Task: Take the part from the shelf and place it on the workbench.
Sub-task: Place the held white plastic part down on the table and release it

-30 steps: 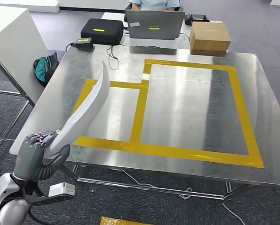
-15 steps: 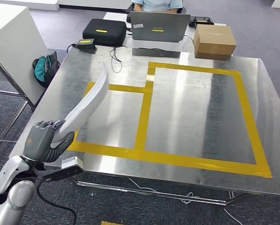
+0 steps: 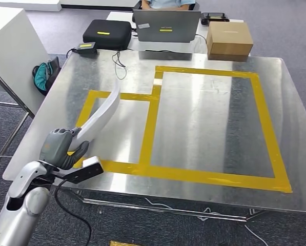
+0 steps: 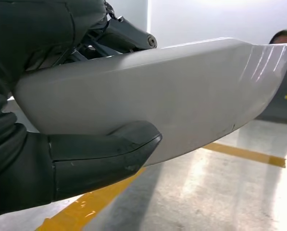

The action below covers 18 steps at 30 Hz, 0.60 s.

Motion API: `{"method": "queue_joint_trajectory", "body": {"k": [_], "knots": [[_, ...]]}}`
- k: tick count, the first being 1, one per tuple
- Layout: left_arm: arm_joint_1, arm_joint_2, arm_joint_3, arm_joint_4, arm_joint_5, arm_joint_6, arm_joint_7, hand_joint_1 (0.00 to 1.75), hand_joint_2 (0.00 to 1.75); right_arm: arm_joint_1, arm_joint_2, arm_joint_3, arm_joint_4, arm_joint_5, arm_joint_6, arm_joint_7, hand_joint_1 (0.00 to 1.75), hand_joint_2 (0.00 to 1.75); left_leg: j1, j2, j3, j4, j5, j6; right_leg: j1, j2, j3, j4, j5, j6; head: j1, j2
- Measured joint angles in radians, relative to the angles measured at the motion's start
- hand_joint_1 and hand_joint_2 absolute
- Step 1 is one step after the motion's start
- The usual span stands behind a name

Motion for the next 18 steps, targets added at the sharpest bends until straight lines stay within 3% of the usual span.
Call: {"method": "queue_joint_trajectory", "body": {"k": [11, 18], "knots": [[-0.119, -0.041, -0.005, 0.233, -0.136, -0.042, 0.158, 1.75, 1.75, -0.002, 0.0, 0.016, 0.0, 0.01, -0.005, 0.018, 0.0, 0.0, 0.0, 0.0, 0.0, 0.0, 0.002, -0.003, 0.0, 0.0, 0.002, -0.005, 0.005, 0.0, 0.0, 0.0], [-0.189, -0.075, -0.027, 0.365, -0.213, -0.03, 0.182, 1.75, 1.75, -0.009, 0.0, 0.033, 0.0, 0.023, -0.005, 0.037, 0.0, 0.0, -0.001, 0.0, 0.0, 0.0, 0.002, -0.003, 0.0, -0.001, 0.003, -0.006, 0.005, 0.0, 0.0, 0.0]]}}
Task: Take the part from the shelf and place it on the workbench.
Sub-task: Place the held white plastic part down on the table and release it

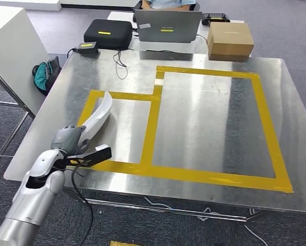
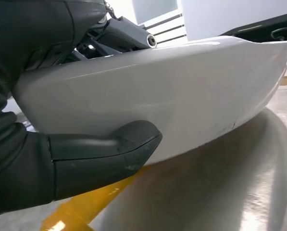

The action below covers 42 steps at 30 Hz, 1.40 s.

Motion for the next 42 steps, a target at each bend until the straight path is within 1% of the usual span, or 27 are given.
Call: {"method": "queue_joint_trajectory", "body": {"k": [6, 11, 15, 19, 23, 27, 30, 34, 39, 42], "knots": [[-0.042, -0.038, -0.018, 0.075, -0.015, 0.025, -0.016, 1.75, 1.75, -0.003, 0.0, 0.01, 0.0, 0.005, 0.002, 0.002, 0.0, 0.0, 0.0, 0.0, 0.001, 0.0, 0.0, 0.0, 0.0, 0.0, 0.001, -0.001, 0.0, 0.0, 0.0, 0.0], [-0.054, -0.05, -0.021, 0.097, -0.016, 0.035, -0.025, 1.75, 1.75, -0.003, 0.0, 0.015, 0.0, 0.007, 0.002, 0.0, 0.0, 0.0, 0.0, 0.0, 0.001, 0.0, 0.0, 0.0, 0.0, 0.0, 0.002, -0.001, 0.0, 0.0, 0.0, 0.0], [-0.081, -0.079, -0.028, 0.152, -0.016, 0.06, -0.043, 1.75, 1.75, 0.001, 0.0, 0.02, 0.0, 0.011, 0.003, -0.011, 0.0, 0.0, 0.0, 0.0, 0.001, 0.0, 0.0, 0.0, -0.001, 0.0, 0.002, -0.001, 0.001, 0.001, 0.0, 0.0], [-0.089, -0.087, -0.03, 0.171, -0.013, 0.064, -0.05, 0.0, 1.75, 0.003, 0.0, 0.02, 0.0, 0.012, 0.003, -0.012, 0.0, 0.0, 0.0, 0.0, 0.001, 0.0, 0.0, 0.0, -0.001, 0.0, 0.002, -0.001, 0.001, 0.001, 0.0, 0.0], [-0.089, -0.103, -0.031, 0.182, 0.046, 0.078, -0.099, 0.0, 0.0, 0.002, 0.0, 0.025, 0.0, 0.011, 0.003, -0.012, 0.0, 0.0, 0.0, 0.0, 0.001, 0.0, 0.0, 0.0, -0.001, 0.0, 0.002, -0.001, 0.001, 0.001, 0.0, 0.0], [-0.079, -0.118, -0.031, 0.174, 0.125, 0.088, -0.132, 0.0, 0.0, -0.001, 0.0, 0.028, 0.0, 0.008, 0.003, -0.009, 0.0, 0.0, 0.0, 0.0, 0.001, 0.0, 0.0, 0.001, -0.001, 0.0, 0.002, -0.001, 0.001, 0.001, 0.0, 0.0], [-0.045, -0.118, -0.03, 0.128, 0.17, 0.103, -0.148, 0.0, 0.0, 0.002, 0.0, 0.028, 0.0, 0.002, 0.0, -0.007, 0.0, 0.0, 0.0, 0.0, 0.001, 0.0, 0.0, 0.001, -0.001, 0.0, 0.002, -0.001, 0.001, 0.001, 0.0, 0.0], [-0.009, -0.114, -0.025, 0.068, 0.188, 0.109, -0.155, 0.0, 0.0, 0.003, 0.0, 0.028, 0.0, -0.003, -0.001, -0.007, 0.0, 0.0, 0.0, 0.0, 0.001, 0.0, 0.0, 0.001, -0.001, 0.0, 0.002, -0.001, 0.0, 0.001, 0.0, 0.0], [0.005, -0.109, -0.023, 0.034, 0.194, 0.109, -0.156, 0.0, 0.0, 0.003, 0.0, 0.028, 0.0, -0.003, -0.001, -0.007, 0.0, 0.0, 0.0, 0.0, 0.0, 0.0, 0.0, 0.001, -0.001, 0.0, 0.002, -0.001, 0.0, 0.002, 0.0, 0.0], [0.026, -0.104, -0.02, 0.016, 0.223, 0.124, -0.186, 0.0, 0.0, 0.006, 0.0, 0.028, 0.0, -0.008, -0.003, -0.014, 0.0, 0.0, -0.003, 0.0, 0.0, 0.003, -0.002, 0.005, -0.005, 0.0, 0.004, -0.003, 0.002, 0.004, 0.0, 0.0]]}}
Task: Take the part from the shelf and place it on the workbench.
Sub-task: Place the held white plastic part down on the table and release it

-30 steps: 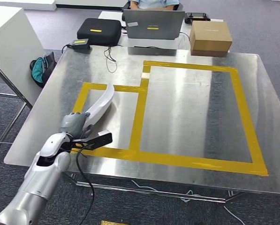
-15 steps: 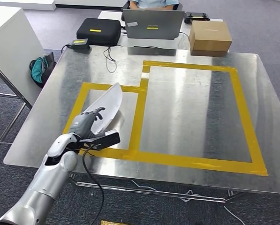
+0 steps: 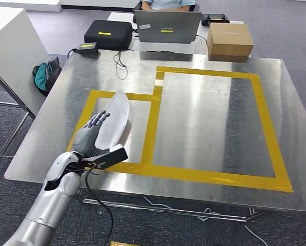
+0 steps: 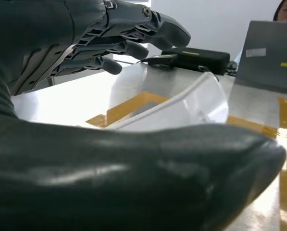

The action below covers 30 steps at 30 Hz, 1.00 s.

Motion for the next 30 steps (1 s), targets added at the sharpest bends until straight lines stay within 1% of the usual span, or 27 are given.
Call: {"method": "queue_joint_trajectory", "body": {"k": [2, 4, 5, 7, 8, 9, 10, 11, 12, 13, 14, 15, 16, 17, 18, 19, 20, 22, 23, 24, 25, 26, 27, 28, 29, 30], "knots": [[0.04, 0.01, 0.003, -0.038, 0.03, 0.014, -0.038, 0.0, 0.0, 0.005, 0.0, 0.0, 0.001, -0.008, -0.004, -0.009, 0.0, 0.0, -0.002, 0.0, 0.0, 0.001, -0.002, 0.004, -0.002, 0.001, 0.0, -0.001, 0.001, 0.002, 0.0, 0.0], [0.105, 0.025, 0.004, -0.106, 0.057, 0.024, -0.075, 0.0, 0.0, 0.011, 0.0, 0.0, 0.003, -0.018, -0.01, -0.016, 0.0, 0.0, -0.005, 0.001, 0.0, 0.001, -0.003, 0.007, -0.005, 0.002, 0.001, -0.002, 0.001, 0.004, 0.0, 0.0], [0.145, 0.034, 0.004, -0.149, 0.071, 0.03, -0.093, 0.0, 0.0, 0.014, 0.0, 0.0, 0.004, -0.022, -0.012, -0.018, 0.0, 0.0, -0.006, 0.001, 0.001, 0.0, -0.001, 0.011, -0.006, 0.002, 0.002, -0.005, 0.003, 0.007, -0.001, 0.0], [0.224, 0.052, 0.006, -0.237, 0.097, 0.045, -0.125, 0.0, 0.0, 0.021, -0.002, -0.001, 0.007, -0.029, -0.016, -0.021, 0.0, 0.0, -0.002, 0.005, 0.006, -0.014, 0.011, 0.019, -0.004, 0.002, 0.002, -0.009, 0.002, 0.016, 0.0, 0.0], [0.264, 0.063, 0.01, -0.279, 0.11, 0.056, -0.141, 0.0, 0.0, 0.024, -0.003, -0.001, 0.009, -0.033, -0.017, -0.024, 0.0, 0.0, 0.003, 0.007, 0.009, -0.022, 0.019, 0.023, -0.002, 0.0, -0.004, 0.003, -0.011, 0.02, 0.003, 0.0], [0.304, 0.074, 0.015, -0.32, 0.121, 0.071, -0.155, 0.0, 0.0, 0.026, -0.004, -0.002, 0.01, -0.037, -0.018, -0.027, 0.0, 0.0, 0.008, 0.01, 0.012, -0.03, 0.025, 0.025, -0.002, -0.001, -0.017, 0.037, -0.036, 0.024, 0.007, 0.0], [0.346, 0.088, 0.024, -0.359, 0.134, 0.09, -0.168, 0.0, 0.0, 0.029, -0.005, -0.003, 0.012, -0.04, -0.019, -0.031, 0.0, 0.0, 0.011, 0.012, 0.013, -0.033, 0.027, 0.026, -0.004, -0.003, -0.04, 0.092, -0.071, 0.028, 0.01, 0.0], [0.39, 0.102, 0.035, -0.396, 0.148, 0.112, -0.179, 0.0, 0.0, 0.032, -0.006, -0.003, 0.014, -0.044, -0.021, -0.037, 0.0, 0.0, 0.013, 0.015, 0.013, -0.033, 0.028, 0.027, -0.007, -0.004, -0.067, 0.163, -0.106, 0.032, 0.012, 0.0], [0.434, 0.116, 0.048, -0.43, 0.164, 0.137, -0.189, 0.0, 0.0, 0.035, -0.006, -0.004, 0.016, -0.048, -0.023, -0.043, 0.0, 0.0, 0.014, 0.017, 0.013, -0.033, 0.027, 0.027, -0.01, -0.005, -0.09, 0.225, -0.13, 0.036, 0.012, 0.0], [0.475, 0.128, 0.062, -0.461, 0.183, 0.163, -0.197, 0.0, 0.0, 0.039, -0.008, -0.006, 0.018, -0.053, -0.027, -0.05, 0.0, 0.0, 0.015, 0.019, 0.013, -0.032, 0.027, 0.025, -0.013, -0.005, -0.102, 0.26, -0.137, 0.041, 0.012, 0.0], [0.515, 0.138, 0.078, -0.489, 0.204, 0.187, -0.204, 0.0, 0.0, 0.043, -0.009, -0.008, 0.019, -0.056, -0.031, -0.057, 0.0, 0.0, 0.018, 0.019, 0.013, -0.031, 0.025, 0.022, -0.017, -0.006, -0.094, 0.256, -0.125, 0.045, 0.012, 0.0], [0.552, 0.145, 0.097, -0.515, 0.228, 0.209, -0.212, 0.0, 0.0, 0.047, -0.01, -0.01, 0.021, -0.059, -0.035, -0.065, 0.0, 0.0, 0.023, 0.019, 0.014, -0.029, 0.023, 0.017, -0.02, -0.007, -0.065, 0.208, -0.097, 0.05, 0.012, 0.0], [0.586, 0.149, 0.117, -0.54, 0.254, 0.229, -0.221, 0.0, 0.0, 0.049, -0.012, -0.011, 0.024, -0.062, -0.04, -0.073, 0.0, 0.0, 0.027, 0.018, 0.014, -0.024, 0.02, 0.01, -0.024, -0.01, -0.024, 0.138, -0.07, 0.056, 0.012, 0.0], [0.618, 0.151, 0.141, -0.565, 0.281, 0.244, -0.232, 0.0, 0.0, 0.048, -0.013, -0.012, 0.029, -0.063, -0.046, -0.082, 0.0, 0.0, 0.029, 0.017, 0.011, -0.019, 0.016, 0.001, -0.026, -0.011, 0.017, 0.074, -0.052, 0.062, 0.014, 0.0], [0.647, 0.151, 0.166, -0.587, 0.307, 0.256, -0.245, 0.0, 0.0, 0.047, -0.013, -0.012, 0.034, -0.064, -0.052, -0.093, 0.0, 0.0, 0.028, 0.016, 0.009, -0.014, 0.013, -0.008, -0.027, -0.01, 0.045, 0.029, -0.044, 0.061, 0.016, 0.0], [0.673, 0.146, 0.192, -0.606, 0.33, 0.262, -0.26, 0.0, 0.0, 0.043, -0.014, -0.012, 0.043, -0.065, -0.061, -0.107, 0.0, 0.0, 0.026, 0.015, 0.007, -0.008, 0.011, -0.015, -0.027, -0.008, 0.057, 0.011, -0.049, 0.054, 0.016, 0.0], [0.695, 0.138, 0.22, -0.623, 0.353, 0.263, -0.277, 0.0, 0.0, 0.039, -0.014, -0.012, 0.055, -0.064, -0.07, -0.123, 0.0, 0.0, 0.024, 0.014, 0.005, -0.006, 0.012, -0.021, -0.025, -0.004, 0.058, 0.013, -0.054, 0.043, 0.015, 0.0], [0.732, 0.109, 0.285, -0.647, 0.392, 0.251, -0.315, 0.0, 0.0, 0.031, -0.019, -0.012, 0.084, -0.064, -0.09, -0.158, 0.0, 0.0, 0.026, 0.013, 0.004, -0.001, 0.009, -0.03, -0.025, -0.001, 0.048, 0.015, -0.055, 0.018, 0.009, 0.0], [0.747, 0.091, 0.321, -0.656, 0.41, 0.24, -0.333, 0.0, 0.0, 0.028, -0.021, -0.012, 0.098, -0.065, -0.098, -0.171, 0.0, 0.0, 0.028, 0.012, -0.002, 0.012, -0.007, -0.033, -0.024, -0.001, 0.044, 0.015, -0.051, 0.008, 0.007, 0.0], [0.759, 0.07, 0.359, -0.664, 0.429, 0.223, -0.35, 0.0, 0.0, 0.026, -0.023, -0.012, 0.11, -0.066, -0.103, -0.18, 0.0, 0.0, 0.028, 0.009, -0.016, 0.044, -0.036, -0.034, -0.023, -0.001, 0.038, 0.015, -0.046, -0.001, 0.005, 0.0], [0.768, 0.047, 0.397, -0.669, 0.449, 0.202, -0.366, 0.0, 0.0, 0.024, -0.024, -0.012, 0.119, -0.068, -0.107, -0.184, 0.0, 0.0, 0.026, 0.007, -0.039, 0.097, -0.077, -0.033, -0.021, -0.001, 0.03, 0.014, -0.04, -0.009, 0.004, 0.0], [0.774, 0.019, 0.437, -0.672, 0.467, 0.172, -0.382, 0.0, 0.0, 0.023, -0.025, -0.012, 0.127, -0.071, -0.109, -0.187, 0.0, 0.0, 0.024, 0.005, -0.066, 0.165, -0.121, -0.031, -0.019, -0.001, 0.021, 0.014, -0.034, -0.015, 0.002, 0.0], [0.776, -0.013, 0.483, -0.674, 0.48, 0.134, -0.399, 0.0, 0.0, 0.022, -0.026, -0.011, 0.134, -0.074, -0.111, -0.189, 0.0, 0.0, 0.022, 0.003, -0.092, 0.231, -0.154, -0.029, -0.016, -0.001, 0.011, 0.014, -0.027, -0.02, 0.001, 0.0], [0.777, -0.046, 0.531, -0.674, 0.485, 0.093, -0.415, 0.0, 0.0, 0.022, -0.026, -0.01, 0.14, -0.076, -0.114, -0.191, 0.0, 0.0, 0.02, 0.002, -0.106, 0.275, -0.169, -0.025, -0.012, -0.001, 0.001, 0.014, -0.02, -0.022, 0.001, 0.0], [0.775, -0.081, 0.582, -0.675, 0.483, 0.05, -0.429, 0.0, 0.0, 0.021, -0.026, -0.008, 0.146, -0.077, -0.119, -0.193, 0.0, 0.0, 0.018, 0.001, -0.103, 0.285, -0.162, -0.02, -0.009, -0.001, -0.009, 0.014, -0.012, -0.022, 0.001, 0.0], [0.771, -0.113, 0.633, -0.674, 0.48, 0.015, -0.436, 0.0, 0.0, 0.02, -0.026, -0.005, 0.151, -0.076, -0.124, -0.193, 0.0, 0.0, 0.016, 0.001, -0.082, 0.259, -0.136, -0.013, -0.006, 0.0, -0.019, 0.014, -0.004, -0.022, 0.001, 0.0]]}}
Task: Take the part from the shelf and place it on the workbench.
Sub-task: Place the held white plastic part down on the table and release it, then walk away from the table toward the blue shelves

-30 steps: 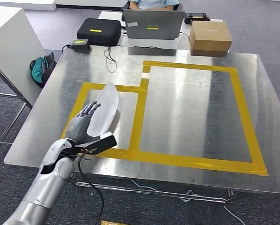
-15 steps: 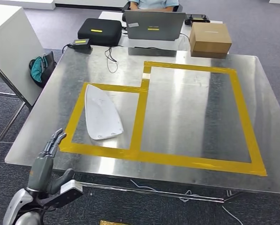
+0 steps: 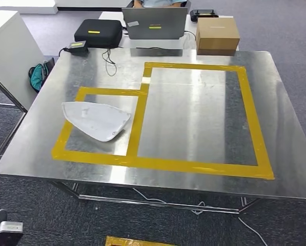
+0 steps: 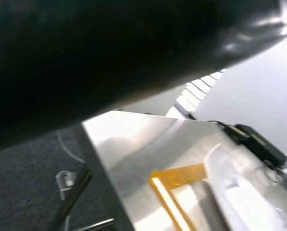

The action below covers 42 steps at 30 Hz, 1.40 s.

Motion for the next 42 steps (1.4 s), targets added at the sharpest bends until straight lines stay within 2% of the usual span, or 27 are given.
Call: {"method": "queue_joint_trajectory", "body": {"k": [2, 4, 5, 7, 8, 9, 10, 12, 13, 14, 15, 17, 19, 21, 23, 24, 27, 28, 29, 30, 31, 33, 35, 36, 38, 40, 42], "knots": [[-0.014, -0.055, 0.092, 0.002, 0.003, -0.043, 0.003, 0.0, 0.0, -0.008, 0.001, 0.008, 0.007, 0.003, -0.01, 0.003, 0.0, 0.0, -0.007, -0.001, 0.084, -0.13, 0.056, 0.015, 0.004, 0.003, -0.018, 0.0, 0.019, 0.004, 0.0, 0.0], [-0.028, -0.096, 0.164, 0.006, 0.018, -0.059, 0.013, 0.0, 0.0, -0.016, 0.002, 0.015, 0.012, 0.003, -0.014, 0.007, 0.0, 0.0, -0.014, -0.002, 0.149, -0.24, 0.074, 0.021, 0.007, 0.006, -0.028, -0.001, 0.038, 0.013, 0.0, 0.0], [-0.033, -0.113, 0.194, 0.01, 0.027, -0.061, 0.021, 0.0, 0.0, -0.018, 0.002, 0.018, 0.014, 0.002, -0.015, 0.009, 0.0, 0.0, -0.017, -0.002, 0.16, -0.264, 0.075, 0.022, 0.007, 0.006, -0.028, -0.004, 0.048, 0.02, -0.002, 0.0], [-0.04, -0.14, 0.247, 0.03, 0.04, -0.058, 0.049, 0.0, 0.0, -0.019, 0.002, 0.021, 0.019, -0.001, -0.015, 0.009, 0.0, 0.0, -0.019, -0.001, 0.149, -0.273, 0.09, 0.029, 0.003, 0.005, -0.027, -0.016, 0.067, 0.033, -0.005, 0.0], [-0.046, -0.152, 0.275, 0.052, 0.04, -0.055, 0.065, 0.0, 0.0, -0.019, 0.002, 0.022, 0.022, -0.004, -0.014, 0.007, 0.0, 0.0, -0.018, 0.0, 0.14, -0.274, 0.101, 0.037, 0.002, 0.003, -0.031, -0.014, 0.058, 0.038, -0.005, 0.0], [-0.053, -0.162, 0.305, 0.081, 0.033, -0.053, 0.077, 0.0, 0.0, -0.017, 0.002, 0.023, 0.025, -0.008, -0.013, 0.005, 0.0, 0.0, -0.016, 0.0, 0.128, -0.276, 0.113, 0.044, 0.001, 0.002, -0.039, 0.005, 0.028, 0.043, -0.003, 0.0], [-0.061, -0.17, 0.336, 0.117, 0.023, -0.054, 0.084, 0.0, 0.0, -0.016, 0.002, 0.025, 0.028, -0.011, -0.012, 0.002, 0.0, 0.0, -0.015, 0.002, 0.115, -0.277, 0.126, 0.049, 0.001, 0.0, -0.05, 0.044, -0.021, 0.047, -0.002, 0.0], [-0.072, -0.183, 0.396, 0.196, 0.0, -0.061, 0.082, 0.0, 0.0, -0.015, 0.003, 0.028, 0.031, -0.016, -0.01, 0.0, 0.0, 0.0, -0.016, 0.005, 0.089, -0.276, 0.146, 0.053, 0.001, -0.002, -0.069, 0.164, -0.128, 0.054, 0.001, 0.0], [-0.076, -0.189, 0.421, 0.231, -0.006, -0.064, 0.077, 0.0, 0.0, -0.015, 0.003, 0.029, 0.031, -0.018, -0.01, -0.001, 0.0, 0.0, -0.017, 0.007, 0.075, -0.275, 0.157, 0.053, 0.002, -0.002, -0.069, 0.218, -0.153, 0.056, 0.001, 0.0], [-0.081, -0.194, 0.442, 0.263, -0.011, -0.065, 0.072, 0.0, 0.0, -0.016, 0.003, 0.029, 0.031, -0.02, -0.01, -0.002, 0.0, 0.0, -0.018, 0.008, 0.061, -0.274, 0.168, 0.052, 0.002, -0.002, -0.056, 0.246, -0.149, 0.056, 0.001, 0.0], [-0.087, -0.198, 0.459, 0.288, -0.014, -0.066, 0.069, 0.0, 0.0, -0.017, 0.002, 0.03, 0.031, -0.021, -0.01, -0.002, 0.0, 0.0, -0.019, 0.009, 0.049, -0.273, 0.178, 0.051, 0.003, -0.002, -0.027, 0.241, -0.127, 0.055, 0.001, 0.0], [-0.097, -0.204, 0.484, 0.326, -0.017, -0.067, 0.067, 0.0, 0.0, -0.019, 0.002, 0.032, 0.031, -0.022, -0.01, -0.002, 0.0, 0.0, -0.02, 0.009, 0.031, -0.271, 0.196, 0.046, 0.004, -0.003, 0.077, 0.129, -0.082, 0.049, 0.001, 0.0], [-0.102, -0.208, 0.498, 0.346, -0.016, -0.067, 0.077, 0.0, 0.0, -0.022, 0.002, 0.034, 0.031, -0.023, -0.01, -0.003, 0.0, 0.0, -0.022, 0.01, 0.023, -0.269, 0.212, 0.037, 0.008, -0.004, 0.181, -0.018, -0.095, 0.041, 0.0, 0.0], [-0.105, -0.21, 0.507, 0.365, -0.007, -0.068, 0.12, 0.0, 0.0, -0.025, 0.002, 0.036, 0.032, -0.025, -0.011, -0.003, 0.0, 0.0, -0.023, 0.01, 0.018, -0.269, 0.228, 0.026, 0.013, -0.004, 0.208, -0.076, -0.112, 0.031, -0.001, 0.0], [-0.104, -0.212, 0.51, 0.401, 0.018, -0.069, 0.19, 0.0, 0.0, -0.025, 0.002, 0.037, 0.033, -0.027, -0.011, -0.002, 0.0, 0.0, -0.02, 0.009, 0.013, -0.265, 0.228, 0.014, 0.011, -0.006, 0.192, -0.079, -0.098, 0.014, -0.001, 0.0], [-0.101, -0.214, 0.509, 0.425, 0.031, -0.069, 0.224, 0.0, 0.0, -0.024, 0.002, 0.038, 0.034, -0.027, -0.013, -0.002, 0.0, 0.0, -0.019, 0.006, 0.006, -0.247, 0.204, 0.009, 0.009, -0.008, 0.184, -0.081, -0.089, 0.004, -0.003, 0.0], [-0.094, -0.217, 0.5, 0.516, 0.076, -0.062, 0.321, 0.0, 0.0, -0.025, 0.0, 0.042, 0.035, -0.027, -0.021, -0.003, 0.0, 0.0, -0.015, 0.001, -0.04, -0.089, 0.059, -0.004, 0.007, -0.011, 0.145, -0.083, -0.055, -0.009, -0.009, 0.0], [-0.094, -0.218, 0.494, 0.549, 0.103, -0.06, 0.358, 0.0, 0.0, -0.026, 0.0, 0.044, 0.035, -0.028, -0.02, -0.001, 0.0, 0.0, -0.014, 0.0, -0.051, -0.03, 0.031, -0.007, 0.007, -0.012, 0.132, -0.082, -0.043, -0.008, -0.009, 0.0], [-0.093, -0.218, 0.485, 0.581, 0.133, -0.06, 0.396, 0.0, 0.0, -0.027, 0.0, 0.045, 0.035, -0.028, -0.018, 0.001, 0.0, 0.0, -0.012, 0.0, -0.051, 0.006, 0.029, -0.009, 0.006, -0.012, 0.118, -0.081, -0.031, -0.006, -0.01, 0.0], [-0.09, -0.218, 0.472, 0.61, 0.154, -0.061, 0.43, 0.0, 0.0, -0.029, 0.0, 0.046, 0.036, -0.029, -0.015, 0.004, 0.0, 0.0, -0.011, 0.0, -0.036, 0.01, 0.05, -0.01, 0.005, -0.012, 0.104, -0.078, -0.019, -0.003, -0.009, 0.0], [-0.087, -0.218, 0.457, 0.634, 0.156, -0.063, 0.454, 0.0, 0.0, -0.03, 0.0, 0.046, 0.036, -0.029, -0.012, 0.007, 0.0, 0.0, -0.009, 0.0, -0.004, -0.022, 0.082, -0.011, 0.004, -0.012, 0.09, -0.075, -0.009, 0.001, -0.01, 0.0], [-0.084, -0.218, 0.425, 0.674, 0.126, -0.076, 0.47, 0.0, 0.0, -0.032, 0.0, 0.047, 0.036, -0.03, -0.008, 0.012, 0.0, 0.0, -0.004, -0.003, 0.097, -0.161, 0.121, -0.013, 0.003, -0.012, 0.062, -0.065, 0.008, 0.015, -0.01, 0.0], [-0.086, -0.218, 0.404, 0.704, 0.096, -0.095, 0.469, 0.0, 0.0, -0.034, -0.001, 0.047, 0.036, -0.032, -0.003, 0.019, 0.0, 0.0, -0.004, -0.008, 0.169, -0.28, 0.111, -0.004, 0.005, -0.012, 0.045, -0.055, 0.025, 0.028, -0.011, 0.0], [-0.087, -0.219, 0.398, 0.718, 0.083, -0.105, 0.466, 0.0, 0.0, -0.034, -0.001, 0.047, 0.036, -0.032, 0.0, 0.023, 0.0, 0.0, -0.007, -0.01, 0.178, -0.303, 0.105, 0.004, 0.006, -0.013, 0.04, -0.055, 0.035, 0.033, -0.011, 0.0], [-0.088, -0.219, 0.392, 0.739, 0.057, -0.123, 0.459, 0.0, 0.0, -0.032, -0.001, 0.047, 0.037, -0.033, 0.002, 0.032, 0.0, 0.0, -0.01, -0.007, 0.161, -0.304, 0.115, 0.025, 0.001, -0.013, 0.032, -0.056, 0.044, 0.043, -0.01, 0.0], [-0.088, -0.219, 0.391, 0.752, 0.039, -0.135, 0.454, 0.0, 0.0, -0.029, 0.0, 0.047, 0.037, -0.033, 0.004, 0.037, 0.0, 0.0, -0.011, -0.002, 0.137, -0.304, 0.136, 0.044, -0.002, -0.012, 0.01, -0.008, -0.013, 0.051, -0.008, 0.0], [-0.089, -0.219, 0.391, 0.762, 0.032, -0.14, 0.45, 0.0, 0.0, -0.029, 0.0, 0.048, 0.038, -0.034, 0.004, 0.039, 0.0, 0.0, -0.015, 0.001, 0.113, -0.303, 0.157, 0.053, -0.002, -0.012, -0.024, 0.116, -0.116, 0.055, -0.004, 0.0]]}}
